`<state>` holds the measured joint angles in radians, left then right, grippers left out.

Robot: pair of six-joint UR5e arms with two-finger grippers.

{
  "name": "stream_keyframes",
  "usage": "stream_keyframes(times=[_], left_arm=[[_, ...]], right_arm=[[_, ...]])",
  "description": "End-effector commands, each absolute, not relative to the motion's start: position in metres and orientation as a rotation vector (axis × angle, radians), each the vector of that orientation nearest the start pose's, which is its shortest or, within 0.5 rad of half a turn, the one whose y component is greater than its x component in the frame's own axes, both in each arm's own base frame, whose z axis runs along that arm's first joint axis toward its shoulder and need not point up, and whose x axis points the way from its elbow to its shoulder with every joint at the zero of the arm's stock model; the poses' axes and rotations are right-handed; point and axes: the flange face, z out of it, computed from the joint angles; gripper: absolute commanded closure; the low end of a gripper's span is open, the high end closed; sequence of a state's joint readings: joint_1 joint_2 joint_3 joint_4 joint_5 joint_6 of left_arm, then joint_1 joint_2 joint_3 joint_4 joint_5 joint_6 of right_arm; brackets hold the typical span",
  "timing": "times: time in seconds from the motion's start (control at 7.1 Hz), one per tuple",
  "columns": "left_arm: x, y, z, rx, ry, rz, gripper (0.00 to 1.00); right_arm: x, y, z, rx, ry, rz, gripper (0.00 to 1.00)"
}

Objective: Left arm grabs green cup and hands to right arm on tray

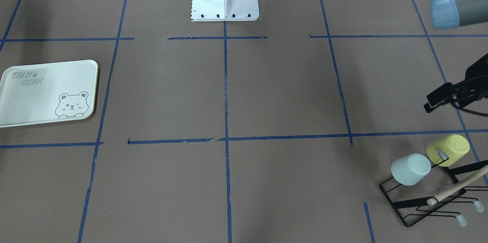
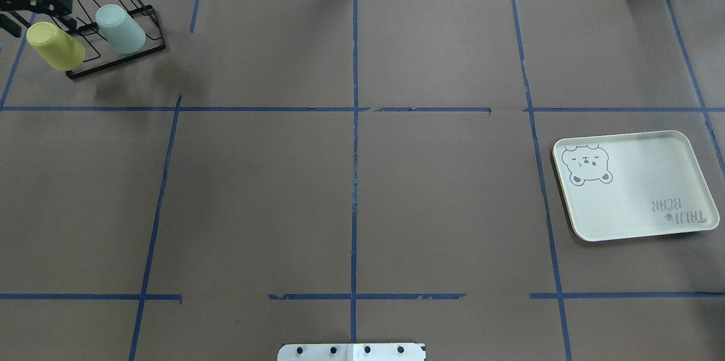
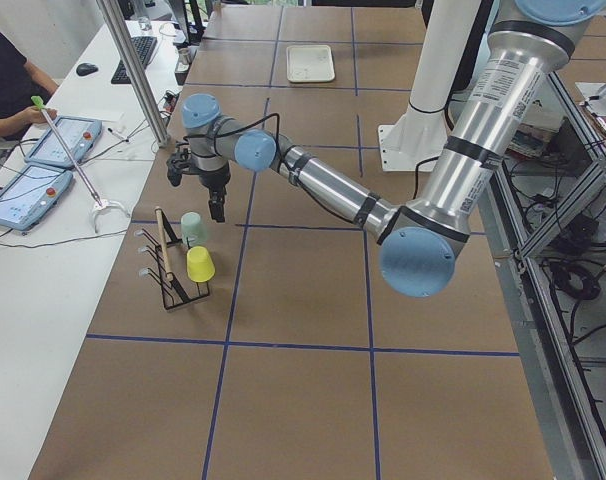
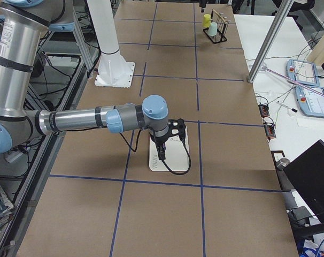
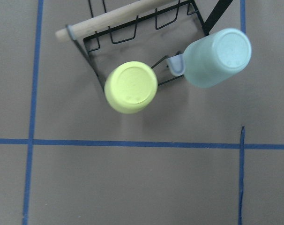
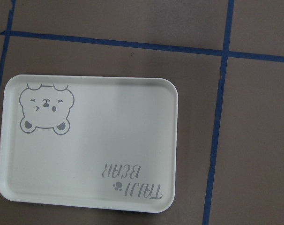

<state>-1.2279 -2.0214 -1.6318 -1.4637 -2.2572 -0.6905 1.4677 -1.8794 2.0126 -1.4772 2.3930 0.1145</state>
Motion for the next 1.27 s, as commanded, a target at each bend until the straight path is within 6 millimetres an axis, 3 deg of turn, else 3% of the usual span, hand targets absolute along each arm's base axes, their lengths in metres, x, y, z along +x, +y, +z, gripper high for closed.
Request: stream_keyframes(times=[0.0, 0.28, 0.56, 0.7, 1.13], left_arm=[[0.206, -0.667, 0.387, 0.016, 0.749, -0.283, 0.0], [0.226, -0.691, 0.407, 0.096, 0.685, -0.354, 0.0], [0.229, -0.693, 0.411, 0.1, 0.669, -0.361, 0.0], [0.234, -0.704, 0.412, 0.104, 0.672, -0.358, 0.0], [0.252, -0.709, 0.436, 0.107, 0.677, -0.338, 0.0]], right_arm=[[0.02, -0.376, 0.559, 0.12, -0.837, -0.088, 0.0], [0.018, -0.376, 0.559, 0.119, -0.837, -0.091, 0.0], [0.018, -0.376, 0.559, 0.119, -0.837, -0.093, 0.0], [0.018, -0.376, 0.559, 0.119, -0.837, -0.093, 0.0], [0.017, -0.376, 0.559, 0.118, -0.838, -0.094, 0.0]])
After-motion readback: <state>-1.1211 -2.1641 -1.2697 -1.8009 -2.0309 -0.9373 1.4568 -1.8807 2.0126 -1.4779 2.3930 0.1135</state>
